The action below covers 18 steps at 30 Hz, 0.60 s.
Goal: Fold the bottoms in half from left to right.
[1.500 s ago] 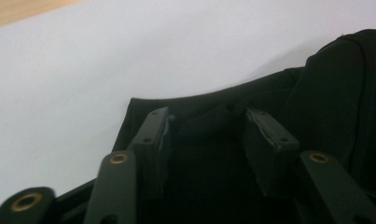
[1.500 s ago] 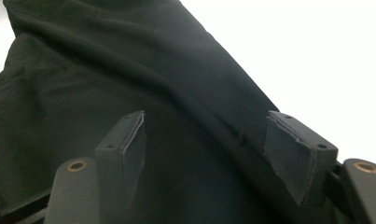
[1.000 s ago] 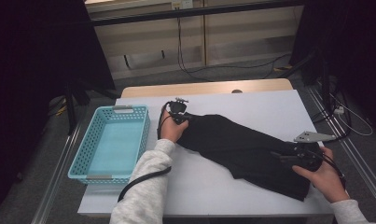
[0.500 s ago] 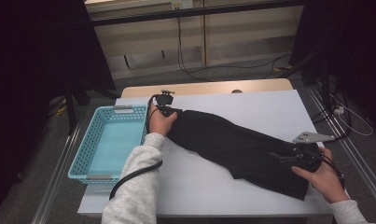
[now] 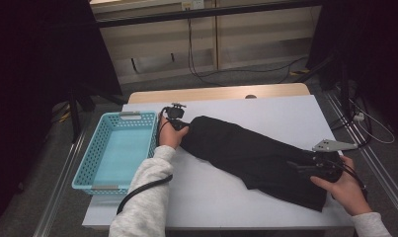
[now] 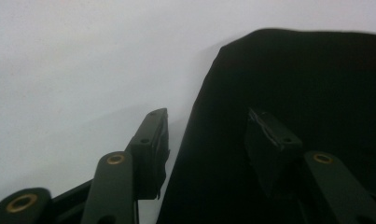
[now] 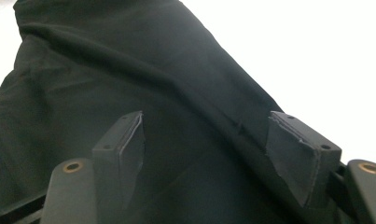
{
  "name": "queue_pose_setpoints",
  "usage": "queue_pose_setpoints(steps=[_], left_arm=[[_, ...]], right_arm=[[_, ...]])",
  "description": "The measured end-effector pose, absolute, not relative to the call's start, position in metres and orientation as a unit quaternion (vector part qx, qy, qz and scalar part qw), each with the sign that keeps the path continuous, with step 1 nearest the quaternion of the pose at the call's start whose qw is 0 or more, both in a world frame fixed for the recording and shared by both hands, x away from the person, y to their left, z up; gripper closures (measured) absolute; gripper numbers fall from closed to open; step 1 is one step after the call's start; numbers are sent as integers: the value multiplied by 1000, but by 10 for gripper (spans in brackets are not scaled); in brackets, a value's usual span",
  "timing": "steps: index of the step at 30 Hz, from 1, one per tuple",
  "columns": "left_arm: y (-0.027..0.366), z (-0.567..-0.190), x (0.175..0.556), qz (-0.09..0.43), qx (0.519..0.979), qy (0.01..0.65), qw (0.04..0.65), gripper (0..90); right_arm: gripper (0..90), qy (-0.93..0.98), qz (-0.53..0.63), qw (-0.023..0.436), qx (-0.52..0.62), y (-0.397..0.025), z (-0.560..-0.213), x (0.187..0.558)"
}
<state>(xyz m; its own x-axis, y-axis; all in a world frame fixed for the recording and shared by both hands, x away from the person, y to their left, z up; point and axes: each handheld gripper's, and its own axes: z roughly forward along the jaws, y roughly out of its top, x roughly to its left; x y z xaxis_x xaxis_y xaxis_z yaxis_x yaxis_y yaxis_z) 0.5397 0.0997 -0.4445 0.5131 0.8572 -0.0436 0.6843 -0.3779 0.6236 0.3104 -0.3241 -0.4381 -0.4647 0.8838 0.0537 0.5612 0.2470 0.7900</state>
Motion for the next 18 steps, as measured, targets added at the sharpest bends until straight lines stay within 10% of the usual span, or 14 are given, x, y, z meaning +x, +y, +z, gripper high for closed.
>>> queue_pose_setpoints(steps=[18], left_arm=[[109,-452,543,153,806,488,298,320]], right_arm=[[280,760,390,208,478,-328,-439,308]])
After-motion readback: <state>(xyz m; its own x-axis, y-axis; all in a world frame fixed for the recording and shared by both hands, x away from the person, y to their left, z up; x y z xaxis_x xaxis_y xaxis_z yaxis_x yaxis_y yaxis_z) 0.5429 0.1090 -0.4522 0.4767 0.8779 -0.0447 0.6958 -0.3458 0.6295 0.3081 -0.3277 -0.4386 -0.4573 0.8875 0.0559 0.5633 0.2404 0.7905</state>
